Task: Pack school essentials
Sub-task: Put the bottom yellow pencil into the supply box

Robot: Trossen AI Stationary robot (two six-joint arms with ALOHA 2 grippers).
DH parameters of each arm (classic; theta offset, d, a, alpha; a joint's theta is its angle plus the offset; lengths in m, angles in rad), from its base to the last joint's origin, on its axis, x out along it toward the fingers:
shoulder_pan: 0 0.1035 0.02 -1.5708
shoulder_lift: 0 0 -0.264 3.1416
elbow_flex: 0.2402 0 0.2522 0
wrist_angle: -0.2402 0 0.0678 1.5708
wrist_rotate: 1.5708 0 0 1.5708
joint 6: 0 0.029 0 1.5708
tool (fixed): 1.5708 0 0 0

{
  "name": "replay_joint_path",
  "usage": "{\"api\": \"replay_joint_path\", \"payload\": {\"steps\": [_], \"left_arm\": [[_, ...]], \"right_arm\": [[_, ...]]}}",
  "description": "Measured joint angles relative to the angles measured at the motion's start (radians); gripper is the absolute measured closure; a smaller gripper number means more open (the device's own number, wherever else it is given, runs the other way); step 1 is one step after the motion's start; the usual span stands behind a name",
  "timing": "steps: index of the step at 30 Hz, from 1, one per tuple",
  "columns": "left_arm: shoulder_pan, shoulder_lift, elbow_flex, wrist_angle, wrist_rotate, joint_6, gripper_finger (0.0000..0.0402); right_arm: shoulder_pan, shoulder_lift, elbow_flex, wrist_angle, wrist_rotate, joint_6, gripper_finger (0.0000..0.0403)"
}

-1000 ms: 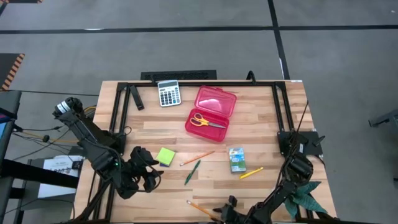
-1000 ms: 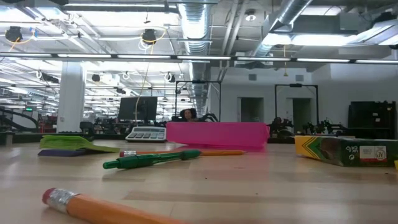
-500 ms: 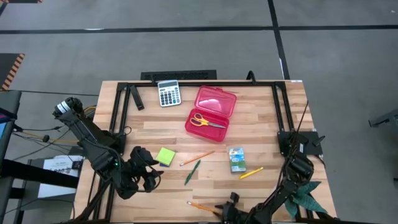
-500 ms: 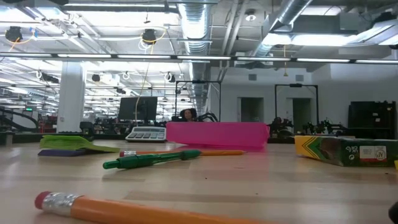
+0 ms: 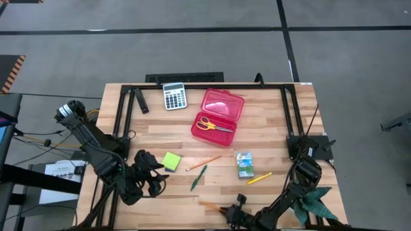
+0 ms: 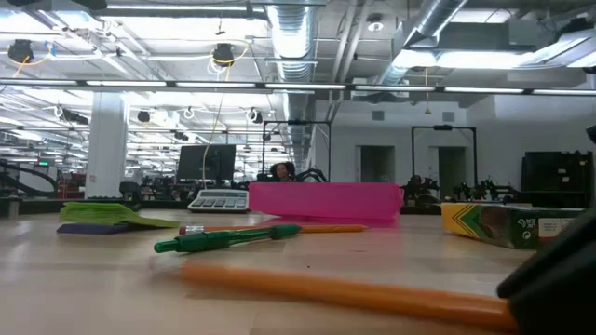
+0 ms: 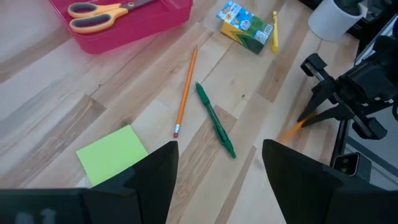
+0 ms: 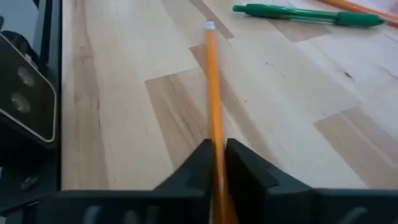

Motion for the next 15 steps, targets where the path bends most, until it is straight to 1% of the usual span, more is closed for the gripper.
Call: {"api": "replay_joint_path", "payload": {"steps": [2, 3, 7, 11, 15], "left_arm": [[0.000, 0.000, 0.000, 0.000, -0.001, 0.000, 0.0173], [0.000, 0.000, 0.000, 0.000, -0.002, 0.000, 0.0173], [0.000, 0.000, 0.000, -0.001, -0.002, 0.000, 0.0173], [0.000, 0.000, 0.000, -0.001, -0.005, 0.000, 0.0173], [0.000, 0.000, 0.000, -0.005, -0.017, 0.000, 0.0173]], "right_arm": [[0.000, 0.000, 0.000, 0.005, -0.007, -0.008, 0.0380], [0.000, -0.001, 0.000, 0.010, -0.010, -0.008, 0.0388], [0.000, -0.001, 0.000, 0.017, -0.011, 0.039, 0.0381], [-0.002, -0.014, -0.003, 0.022, -0.016, 0.076, 0.0394], [-0.010, -0.038, -0.006, 0.021, -0.034, 0.085, 0.0392]]}}
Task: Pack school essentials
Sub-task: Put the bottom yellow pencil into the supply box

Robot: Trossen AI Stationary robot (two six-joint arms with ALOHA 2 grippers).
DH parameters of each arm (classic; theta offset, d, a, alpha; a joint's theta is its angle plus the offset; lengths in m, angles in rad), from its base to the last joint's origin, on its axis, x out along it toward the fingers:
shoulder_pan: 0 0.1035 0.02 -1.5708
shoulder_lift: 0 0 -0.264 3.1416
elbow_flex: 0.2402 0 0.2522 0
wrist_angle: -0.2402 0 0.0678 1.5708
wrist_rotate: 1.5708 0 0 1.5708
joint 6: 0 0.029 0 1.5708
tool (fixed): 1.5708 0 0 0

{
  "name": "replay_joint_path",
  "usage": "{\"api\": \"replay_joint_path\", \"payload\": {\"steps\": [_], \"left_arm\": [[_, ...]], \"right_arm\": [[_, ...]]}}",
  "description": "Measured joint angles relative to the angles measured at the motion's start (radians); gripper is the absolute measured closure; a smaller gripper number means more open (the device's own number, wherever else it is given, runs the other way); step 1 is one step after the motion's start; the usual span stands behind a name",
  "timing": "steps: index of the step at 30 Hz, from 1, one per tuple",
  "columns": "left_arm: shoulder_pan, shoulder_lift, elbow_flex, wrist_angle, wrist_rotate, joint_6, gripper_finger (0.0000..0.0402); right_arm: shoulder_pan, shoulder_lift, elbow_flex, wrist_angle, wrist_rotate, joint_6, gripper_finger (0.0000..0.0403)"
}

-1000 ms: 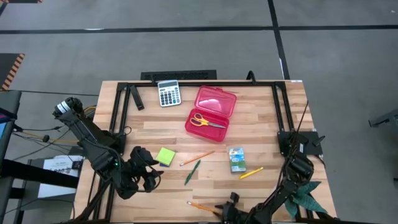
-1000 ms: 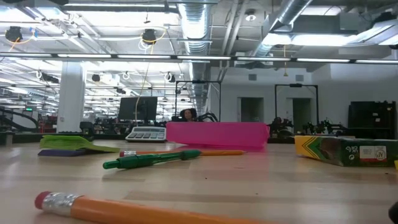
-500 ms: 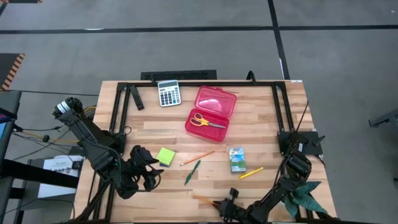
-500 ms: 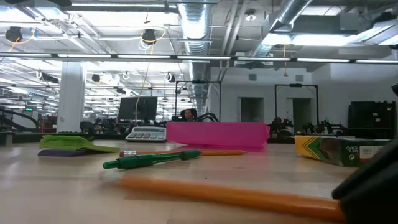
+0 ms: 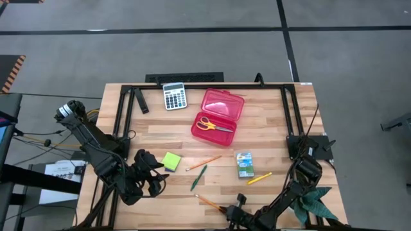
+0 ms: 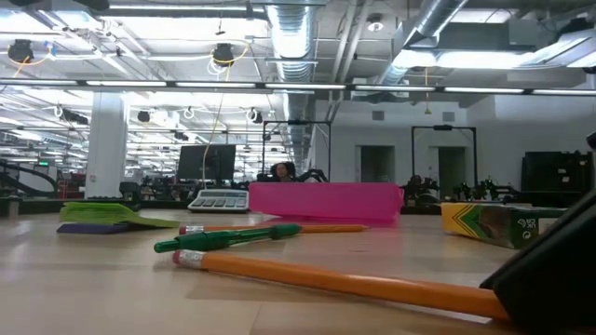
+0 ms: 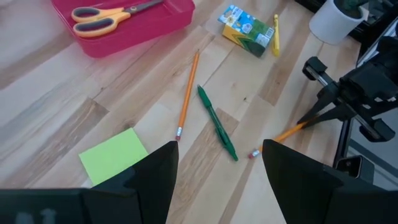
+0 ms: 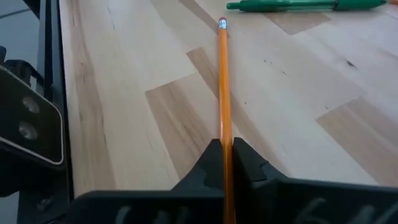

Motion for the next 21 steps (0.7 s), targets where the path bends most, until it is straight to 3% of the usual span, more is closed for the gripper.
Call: {"api": "replay_joint_path", "payload": {"steps": [15, 21], "left_arm": [[0.000, 0.000, 0.000, 0.000, -0.037, 0.037, 0.0173], [0.000, 0.000, 0.000, 0.000, -0.047, 0.062, 0.0173]], "right_arm": [[-0.062, -0.130, -0.006, -0.180, 0.014, -0.001, 0.0395], [-0.099, -0.222, -0.005, -0.259, 0.029, -0.093, 0.0394]]}}
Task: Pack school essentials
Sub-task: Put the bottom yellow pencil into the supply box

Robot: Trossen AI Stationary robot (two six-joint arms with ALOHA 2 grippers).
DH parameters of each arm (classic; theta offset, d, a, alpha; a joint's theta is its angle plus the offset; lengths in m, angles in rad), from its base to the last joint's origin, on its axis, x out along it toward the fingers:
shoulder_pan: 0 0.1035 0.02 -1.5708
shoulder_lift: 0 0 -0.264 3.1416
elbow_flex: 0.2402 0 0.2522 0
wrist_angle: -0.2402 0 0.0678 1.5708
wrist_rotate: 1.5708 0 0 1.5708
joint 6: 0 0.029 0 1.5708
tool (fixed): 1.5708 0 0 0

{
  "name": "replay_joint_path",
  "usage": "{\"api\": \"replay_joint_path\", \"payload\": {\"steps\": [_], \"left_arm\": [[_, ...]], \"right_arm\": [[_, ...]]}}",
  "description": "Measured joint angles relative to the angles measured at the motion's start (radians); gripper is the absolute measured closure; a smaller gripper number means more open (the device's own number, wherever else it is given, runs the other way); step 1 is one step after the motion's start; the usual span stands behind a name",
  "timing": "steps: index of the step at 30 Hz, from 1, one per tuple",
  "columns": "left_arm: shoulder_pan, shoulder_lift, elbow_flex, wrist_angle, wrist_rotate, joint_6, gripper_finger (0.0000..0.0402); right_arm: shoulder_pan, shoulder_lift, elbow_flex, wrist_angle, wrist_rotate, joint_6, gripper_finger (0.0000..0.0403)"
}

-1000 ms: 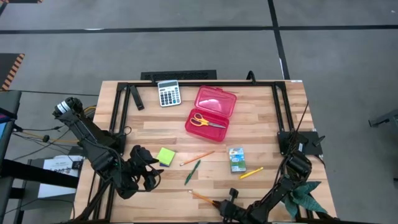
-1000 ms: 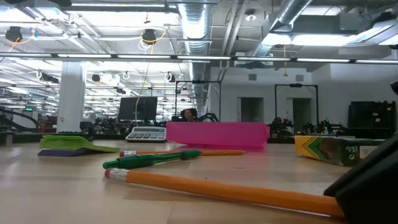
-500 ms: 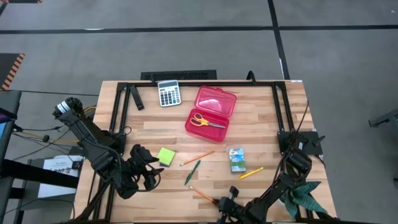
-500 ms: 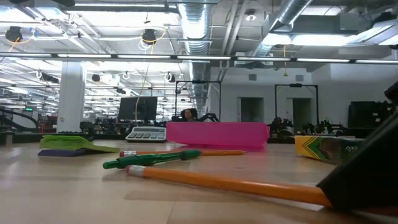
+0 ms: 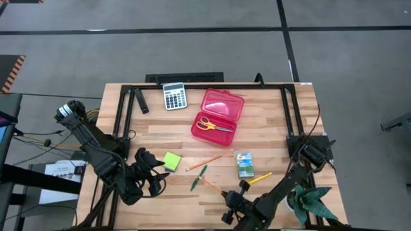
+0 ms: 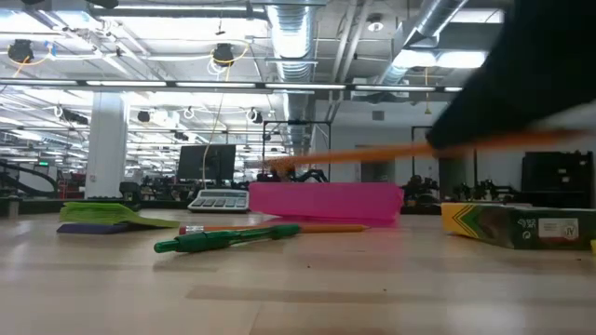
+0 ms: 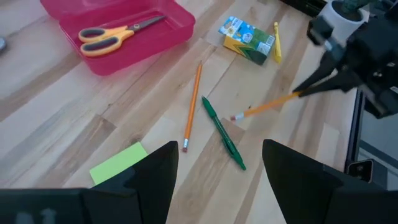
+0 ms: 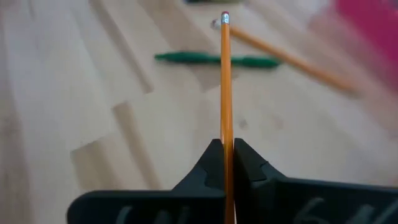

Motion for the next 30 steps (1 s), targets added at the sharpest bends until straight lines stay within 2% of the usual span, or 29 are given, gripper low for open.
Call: {"api": "replay_joint_path", "payload": {"steps": [7, 10, 16, 22, 26, 30], "left_arm": [[0.000, 0.000, 0.000, 0.001, -0.018, 0.008, 0.0173], [0.000, 0.000, 0.000, 0.001, -0.016, 0.008, 0.0173], [0.000, 0.000, 0.000, 0.002, -0.015, 0.003, 0.0173], [0.000, 0.000, 0.000, 0.002, -0.017, -0.004, 0.0173], [0.000, 0.000, 0.000, 0.001, -0.033, -0.030, 0.0173], [0.000, 0.000, 0.000, 0.001, -0.046, -0.044, 0.0173]], "right_arm": [[-0.082, -0.122, 0.002, -0.220, 0.032, -0.012, 0.0391], [-0.132, -0.186, 0.003, -0.301, 0.033, -0.068, 0.0391], [-0.257, -0.352, -0.071, -0.298, 0.010, -0.256, 0.0393], [-0.383, -0.550, -0.238, -0.117, -0.054, -0.495, 0.0393], [-0.478, -0.668, -0.411, 0.149, -0.194, -0.647, 0.0393], [-0.575, -0.734, -0.560, 0.360, -0.328, -0.717, 0.0392]]}}
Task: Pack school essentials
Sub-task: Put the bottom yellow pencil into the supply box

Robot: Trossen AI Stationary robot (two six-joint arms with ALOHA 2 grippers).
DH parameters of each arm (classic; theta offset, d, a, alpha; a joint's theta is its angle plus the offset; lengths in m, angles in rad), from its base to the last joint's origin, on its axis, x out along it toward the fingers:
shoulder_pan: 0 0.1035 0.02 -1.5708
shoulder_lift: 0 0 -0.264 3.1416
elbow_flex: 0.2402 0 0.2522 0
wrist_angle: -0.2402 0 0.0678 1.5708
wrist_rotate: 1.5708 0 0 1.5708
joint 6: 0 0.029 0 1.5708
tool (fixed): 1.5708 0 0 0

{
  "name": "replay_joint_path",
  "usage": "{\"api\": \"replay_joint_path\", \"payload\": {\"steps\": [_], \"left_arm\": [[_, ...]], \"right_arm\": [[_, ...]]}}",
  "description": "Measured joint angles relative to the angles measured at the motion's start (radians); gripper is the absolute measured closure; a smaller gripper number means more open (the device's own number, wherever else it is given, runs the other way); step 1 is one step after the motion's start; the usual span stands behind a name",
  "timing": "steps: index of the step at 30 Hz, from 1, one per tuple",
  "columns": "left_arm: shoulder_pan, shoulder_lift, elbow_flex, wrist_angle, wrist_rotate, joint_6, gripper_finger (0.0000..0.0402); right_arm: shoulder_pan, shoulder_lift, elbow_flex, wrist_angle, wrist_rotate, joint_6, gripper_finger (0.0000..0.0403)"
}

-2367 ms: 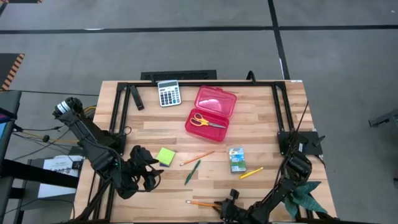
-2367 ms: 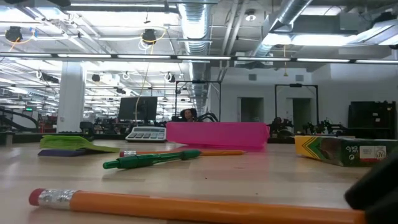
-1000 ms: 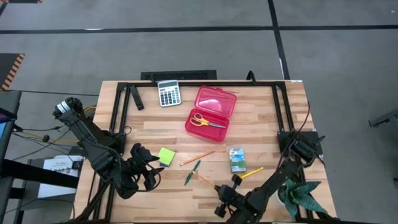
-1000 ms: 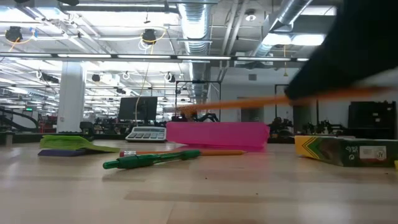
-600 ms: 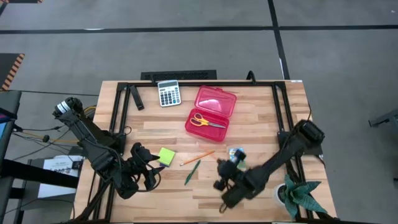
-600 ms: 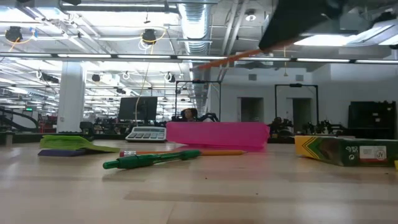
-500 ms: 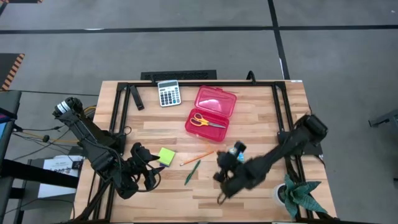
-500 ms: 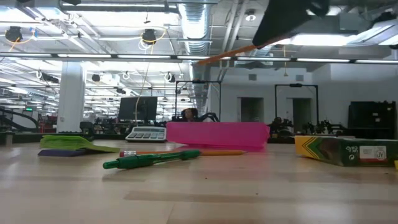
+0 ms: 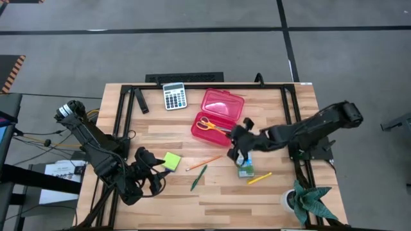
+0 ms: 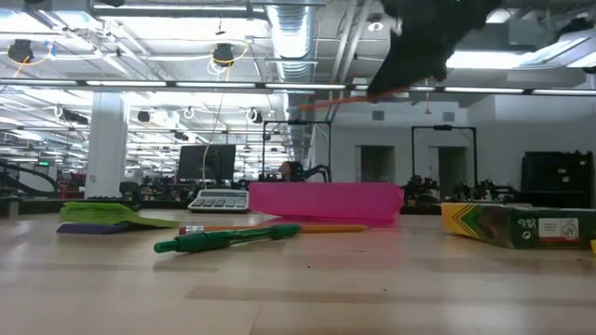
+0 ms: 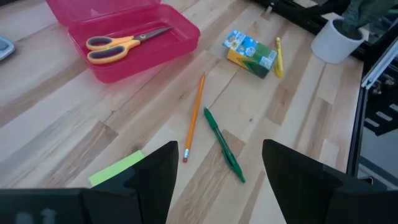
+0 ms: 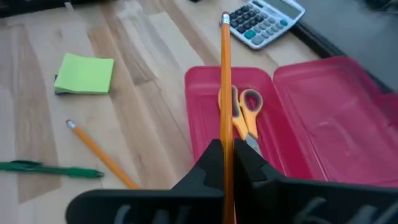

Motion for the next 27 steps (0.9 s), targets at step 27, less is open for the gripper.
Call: {"api": "replay_joint_path", "payload": {"steps": [27], "left_arm": [[0.001, 0.000, 0.000, -0.055, -0.041, -0.151, 0.0173]], "right_arm": [[-0.255, 0.289, -0.210, 0.589, -0.411, -0.108, 0.0390]]}}
